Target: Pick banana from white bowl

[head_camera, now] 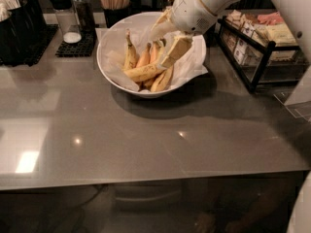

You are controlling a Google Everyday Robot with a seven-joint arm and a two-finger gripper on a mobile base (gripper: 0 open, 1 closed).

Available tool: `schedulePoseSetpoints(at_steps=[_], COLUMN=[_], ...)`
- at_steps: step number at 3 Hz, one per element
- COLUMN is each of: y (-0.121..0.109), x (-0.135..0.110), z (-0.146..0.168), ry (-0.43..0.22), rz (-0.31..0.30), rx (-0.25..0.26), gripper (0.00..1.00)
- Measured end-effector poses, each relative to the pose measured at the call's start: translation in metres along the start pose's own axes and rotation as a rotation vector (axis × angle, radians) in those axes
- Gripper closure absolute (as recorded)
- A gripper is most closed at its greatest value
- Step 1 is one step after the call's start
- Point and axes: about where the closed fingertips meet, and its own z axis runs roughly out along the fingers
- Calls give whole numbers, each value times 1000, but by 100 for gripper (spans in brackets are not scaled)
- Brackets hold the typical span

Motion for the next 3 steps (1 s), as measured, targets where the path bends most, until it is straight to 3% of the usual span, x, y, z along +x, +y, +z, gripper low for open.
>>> schedulePoseSetpoints(at_steps=[1, 2, 3], y=[-4, -10, -16], x=[3, 7, 12], z=[33, 61, 77], ry=[-61, -107, -129], rz=[6, 4, 3], rx=[-47, -87, -113], gripper=[43, 28, 32])
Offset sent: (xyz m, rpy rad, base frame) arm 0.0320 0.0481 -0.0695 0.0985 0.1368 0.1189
